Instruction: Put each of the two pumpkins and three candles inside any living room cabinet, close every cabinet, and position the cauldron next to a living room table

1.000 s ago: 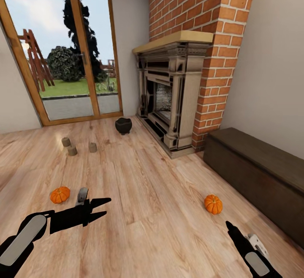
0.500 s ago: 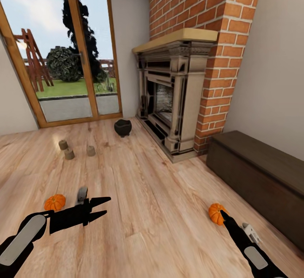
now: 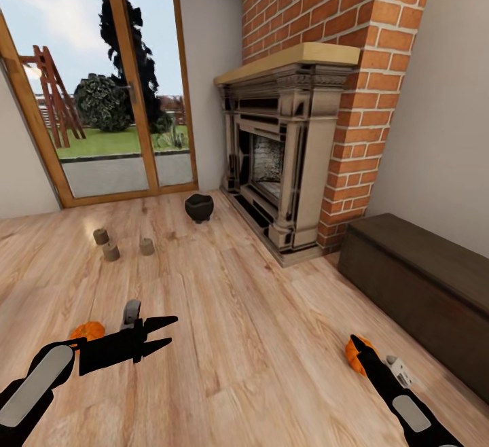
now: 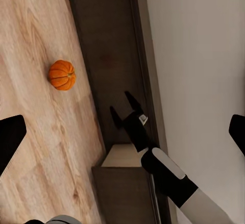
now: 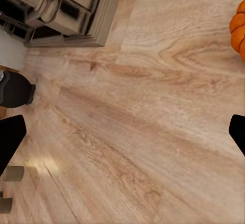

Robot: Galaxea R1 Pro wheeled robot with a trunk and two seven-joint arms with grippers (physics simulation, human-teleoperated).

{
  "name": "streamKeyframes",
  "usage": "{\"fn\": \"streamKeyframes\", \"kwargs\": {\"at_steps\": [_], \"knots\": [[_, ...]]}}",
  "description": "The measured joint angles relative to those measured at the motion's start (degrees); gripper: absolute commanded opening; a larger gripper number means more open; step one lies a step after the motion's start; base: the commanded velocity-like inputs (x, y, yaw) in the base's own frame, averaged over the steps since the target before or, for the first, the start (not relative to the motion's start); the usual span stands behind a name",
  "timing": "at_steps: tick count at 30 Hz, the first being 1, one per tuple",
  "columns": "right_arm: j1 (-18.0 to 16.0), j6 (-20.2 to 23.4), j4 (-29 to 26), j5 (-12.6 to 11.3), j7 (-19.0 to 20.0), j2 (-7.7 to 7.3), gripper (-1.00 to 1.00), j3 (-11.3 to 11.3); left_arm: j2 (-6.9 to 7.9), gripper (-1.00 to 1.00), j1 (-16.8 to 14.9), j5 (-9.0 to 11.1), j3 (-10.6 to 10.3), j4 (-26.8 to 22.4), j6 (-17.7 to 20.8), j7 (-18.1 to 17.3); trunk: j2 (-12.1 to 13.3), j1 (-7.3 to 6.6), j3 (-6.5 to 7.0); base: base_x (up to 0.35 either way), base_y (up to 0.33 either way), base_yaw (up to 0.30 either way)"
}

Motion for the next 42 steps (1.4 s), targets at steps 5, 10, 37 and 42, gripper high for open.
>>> {"fn": "streamKeyframes", "kwargs": {"at_steps": [5,10,37,42], "knots": [[0.0,-0.38,-0.01,-0.04,0.32,0.08,1.0,-0.04,-0.01,1.0,0.07,0.0,0.14,-0.08,0.0,-0.01,0.0,0.01,0.0,0.017,0.009,0.0],[0.0,-0.64,-0.03,0.02,0.55,-0.21,1.0,-0.05,-0.01,1.0,0.09,-0.03,0.31,-1.07,-0.01,-0.01,-0.79,0.44,-0.35,0.001,0.001,0.0],[0.0,-0.77,4.76,0.67,0.59,0.45,1.0,-2.39,1.25,1.0,0.42,2.54,0.67,-5.92,-0.14,-9.08,-3.2,1.75,-1.43,0.079,-0.049,0.0],[0.11,-0.51,5.51,-0.22,-0.08,-0.71,1.0,-2.51,1.37,1.0,0.38,2.81,0.69,-6.43,-0.12,-10.67,-3.2,1.76,-1.43,0.008,-0.057,0.0]]}}
